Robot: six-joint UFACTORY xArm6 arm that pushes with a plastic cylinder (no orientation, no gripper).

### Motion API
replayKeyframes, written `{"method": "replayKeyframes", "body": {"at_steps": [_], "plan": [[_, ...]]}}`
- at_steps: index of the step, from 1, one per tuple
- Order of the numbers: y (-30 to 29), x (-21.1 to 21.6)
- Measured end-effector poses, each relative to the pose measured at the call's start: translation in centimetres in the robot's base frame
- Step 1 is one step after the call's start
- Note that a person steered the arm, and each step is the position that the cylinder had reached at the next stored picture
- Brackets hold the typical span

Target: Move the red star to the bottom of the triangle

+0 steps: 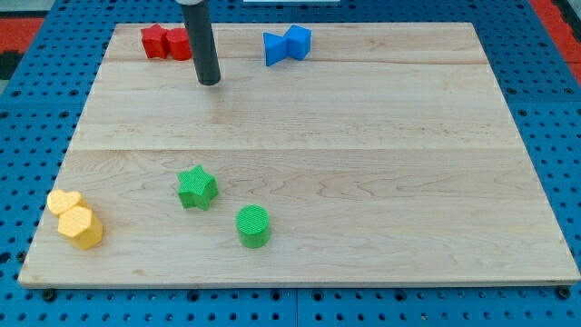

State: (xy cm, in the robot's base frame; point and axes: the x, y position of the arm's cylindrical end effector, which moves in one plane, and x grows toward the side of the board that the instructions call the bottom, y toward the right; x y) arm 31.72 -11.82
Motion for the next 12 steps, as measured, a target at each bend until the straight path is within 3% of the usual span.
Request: {"method": "replayKeyframes", "body": {"at_steps": [5,6,7,8,10,11,12], "plan": [[5.3,0.3],[7.8,2.4],[12.5,7.4],[10.9,7.2],[-12.5,0.4],[-18.7,-3.9],[-16.8,-6.4]]}}
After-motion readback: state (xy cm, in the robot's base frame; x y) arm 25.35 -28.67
